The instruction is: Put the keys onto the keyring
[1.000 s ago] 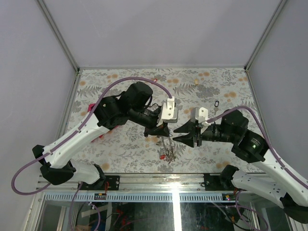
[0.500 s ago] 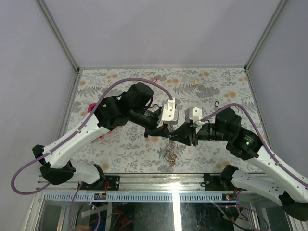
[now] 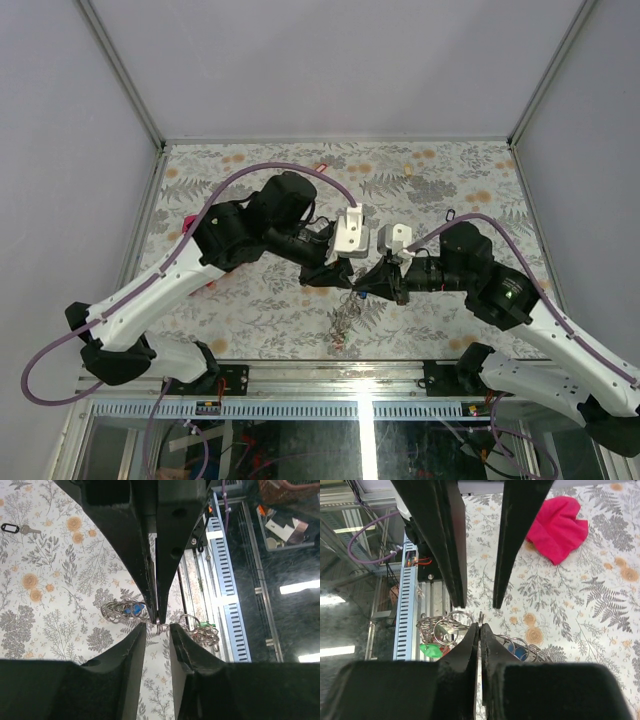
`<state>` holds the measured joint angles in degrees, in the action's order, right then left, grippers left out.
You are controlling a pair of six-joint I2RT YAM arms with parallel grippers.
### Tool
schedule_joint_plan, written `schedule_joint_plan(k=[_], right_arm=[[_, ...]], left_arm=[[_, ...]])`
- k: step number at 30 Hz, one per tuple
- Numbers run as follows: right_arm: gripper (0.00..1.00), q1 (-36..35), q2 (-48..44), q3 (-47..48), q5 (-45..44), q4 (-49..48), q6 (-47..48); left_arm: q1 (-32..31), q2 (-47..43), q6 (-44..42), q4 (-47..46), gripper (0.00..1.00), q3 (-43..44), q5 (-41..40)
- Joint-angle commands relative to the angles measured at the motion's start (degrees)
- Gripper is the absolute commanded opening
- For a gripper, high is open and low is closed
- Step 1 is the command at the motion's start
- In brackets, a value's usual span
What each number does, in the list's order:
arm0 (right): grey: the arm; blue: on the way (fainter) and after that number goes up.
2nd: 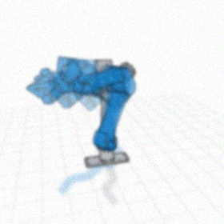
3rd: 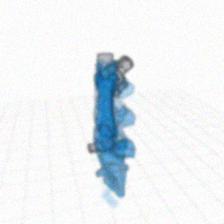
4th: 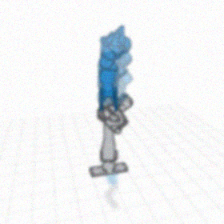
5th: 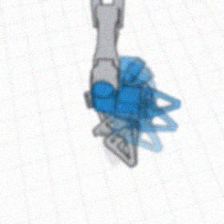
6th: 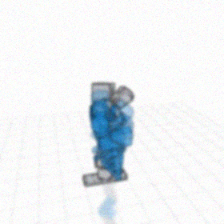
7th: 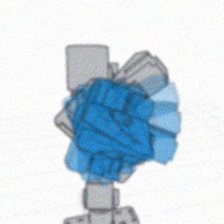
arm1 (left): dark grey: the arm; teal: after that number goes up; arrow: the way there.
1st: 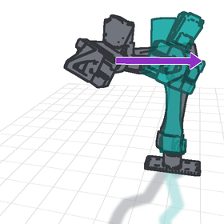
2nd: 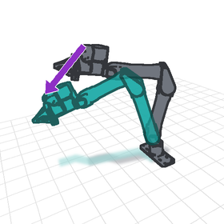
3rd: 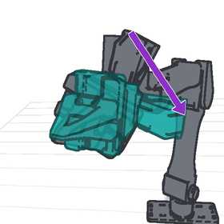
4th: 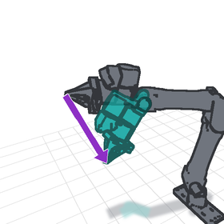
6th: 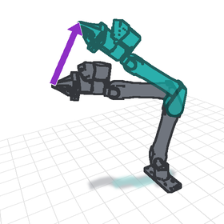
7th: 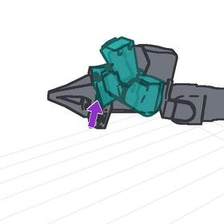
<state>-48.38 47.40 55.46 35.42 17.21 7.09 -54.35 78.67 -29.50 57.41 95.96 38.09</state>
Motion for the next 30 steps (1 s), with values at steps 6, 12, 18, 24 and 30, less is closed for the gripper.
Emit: schedule_joint_plan(k=[6,12,18,24,30], right_arm=[[0.0,-0.37,-7.39,-1.42,-6.42,-3.01,-0.17],[0.0,-0.34,-8.79,0.1,-14.07,1.57,-3.95],[0.0,-0.33,-6.62,3.73,-20.1,8.5,-5.63],[0.0,-0.35,-7.92,0.48,-21.84,4.39,-4.97],[0.01,-0.32,-9.19,-2.51,-23.79,0.18,-6.36]], left_arm=[[4.13,-6.16,8.36,-16.7,0.45,-7.27,3.59],[12.97,-8.65,21.56,-35.12,0.58,-17.89,3.38],[22.35,0.14,31.69,-43.85,0.66,-20.2,-1.15],[27.59,13.18,35.84,-46.64,0.6,-17.77,-11.69],[30.6,27.16,34.73,-45.67,0.62,-9.58,-22.9]])
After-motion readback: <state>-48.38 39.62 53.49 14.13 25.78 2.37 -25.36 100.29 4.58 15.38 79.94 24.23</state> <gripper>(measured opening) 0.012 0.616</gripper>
